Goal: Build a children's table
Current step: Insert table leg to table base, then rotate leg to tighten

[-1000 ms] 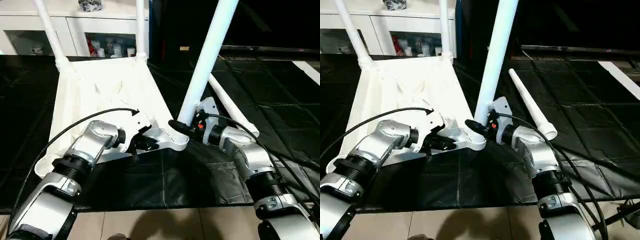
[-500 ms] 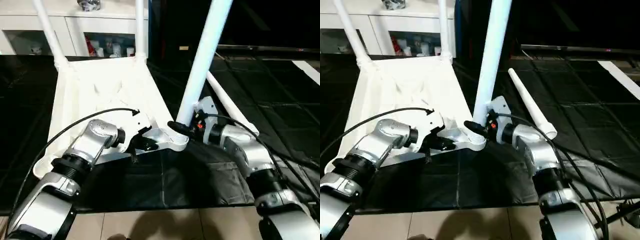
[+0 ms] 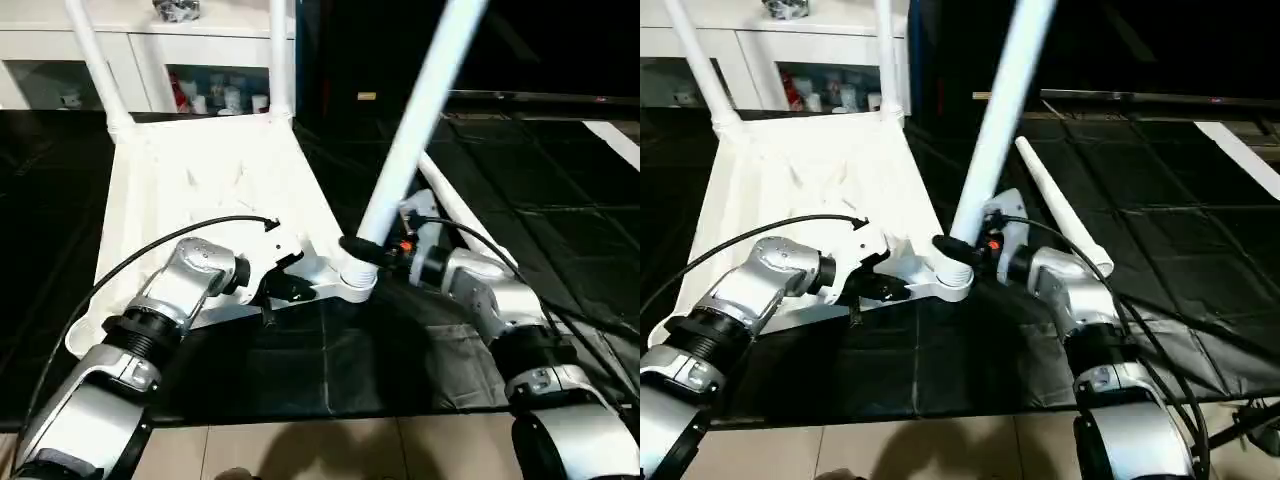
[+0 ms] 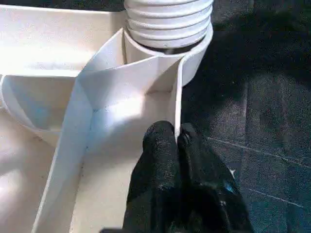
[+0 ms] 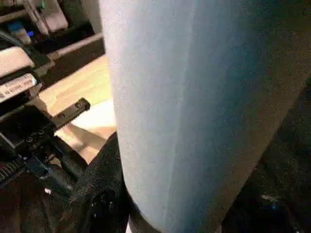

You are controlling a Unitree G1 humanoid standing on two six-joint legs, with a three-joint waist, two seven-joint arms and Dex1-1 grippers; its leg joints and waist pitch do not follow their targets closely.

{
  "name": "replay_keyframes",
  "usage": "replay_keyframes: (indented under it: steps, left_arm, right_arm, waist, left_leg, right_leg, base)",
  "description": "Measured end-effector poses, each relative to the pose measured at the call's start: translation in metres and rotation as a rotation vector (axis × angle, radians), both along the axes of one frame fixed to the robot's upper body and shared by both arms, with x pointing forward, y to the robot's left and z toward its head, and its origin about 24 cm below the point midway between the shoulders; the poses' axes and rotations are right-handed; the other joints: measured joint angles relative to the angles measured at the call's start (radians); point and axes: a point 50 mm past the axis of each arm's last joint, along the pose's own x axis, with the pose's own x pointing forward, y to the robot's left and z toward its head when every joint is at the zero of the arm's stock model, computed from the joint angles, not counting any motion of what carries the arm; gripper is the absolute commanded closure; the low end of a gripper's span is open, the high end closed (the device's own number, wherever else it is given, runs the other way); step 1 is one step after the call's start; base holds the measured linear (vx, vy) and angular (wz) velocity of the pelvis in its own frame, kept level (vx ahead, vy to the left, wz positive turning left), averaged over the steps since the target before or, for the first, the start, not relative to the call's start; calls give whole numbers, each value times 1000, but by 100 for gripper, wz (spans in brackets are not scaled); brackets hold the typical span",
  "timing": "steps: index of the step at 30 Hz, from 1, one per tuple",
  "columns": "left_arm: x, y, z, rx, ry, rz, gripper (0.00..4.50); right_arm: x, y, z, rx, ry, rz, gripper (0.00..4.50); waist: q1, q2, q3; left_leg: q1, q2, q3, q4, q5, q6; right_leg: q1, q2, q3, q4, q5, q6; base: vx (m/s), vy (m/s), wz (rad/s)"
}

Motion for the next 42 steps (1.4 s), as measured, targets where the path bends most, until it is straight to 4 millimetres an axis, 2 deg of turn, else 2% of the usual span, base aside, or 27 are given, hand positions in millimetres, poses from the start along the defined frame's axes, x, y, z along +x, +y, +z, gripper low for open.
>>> replay_keyframes:
  steps: [3, 9, 19, 23, 25, 30, 33, 36, 42]
  left_arm:
    - [0, 0, 0, -2, 5, 1, 450]
    - [-1, -2, -5, -12, 26, 8, 450]
    - [-1, -7, -6, -23, 29, -2, 450]
    - [-1, -6, -7, -14, 22, -5, 450]
    - [-1, -2, -7, 2, 9, -9, 450]
    - [-5, 3, -7, 34, -27, -47, 450]
    - [-8, 6, -5, 43, -36, -90, 450]
    - [-9, 7, -4, 56, -52, -141, 450]
    - [-12, 10, -2, 86, -33, -230, 450]
  right_arm:
    - [-4, -2, -6, 36, 1, -24, 259]
    - [-21, -3, -17, 20, -106, -67, 259]
    - [-26, -1, -7, -207, -248, 41, 259]
    - [-22, 1, -5, -242, -252, 84, 259]
    - [-18, 5, -5, -248, -240, 111, 259]
    - [-16, 11, -8, -238, -215, 154, 259]
    - [-18, 12, -8, -228, -210, 202, 259]
    - [-22, 12, -9, -204, -208, 241, 259]
    - [-29, 12, -8, -194, -209, 377, 259]
  waist:
    - [-1, 3, 0]
    - [4, 23, -9]
    - [13, 26, -10]
    - [12, 19, -13]
    - [7, 12, -13]
    - [-1, -19, -20]
    - [-1, -29, -24]
    - [2, -35, -26]
    - [23, -36, -28]
  left_leg:
    - [0, 0, 0, 0, 0, 0]
    - [1, -1, 0, -5, -1, 1]
    - [2, -2, -1, -7, -1, 1]
    - [3, -2, 0, -8, -1, 1]
    - [6, -2, 0, -9, -1, 1]
    - [9, -2, 0, -12, -1, 1]
    - [9, -2, 1, -15, -1, 1]
    - [9, -3, 1, -19, -1, 1]
    - [15, -4, 2, -26, -2, -1]
  right_leg:
    - [0, 0, 0, -1, 1, -1]
    - [3, -1, -1, -6, 0, 0]
    - [4, -1, -1, -7, -2, 3]
    - [4, -1, -1, -7, -5, 7]
    - [5, -1, 0, -7, -5, 8]
    - [6, -1, -1, -7, -6, 10]
    - [7, -1, 0, -10, -8, 10]
    - [7, -1, 0, -12, -9, 11]
    - [10, -1, 0, -12, -11, 4]
  base:
    - [0, 0, 0]
    - [0, 0, 0]
    - [0, 0, 0]
    - [0, 0, 0]
    - [0, 0, 0]
    - [0, 0, 0]
    - [0, 0, 0]
    - [0, 0, 0]
    - [0, 0, 0]
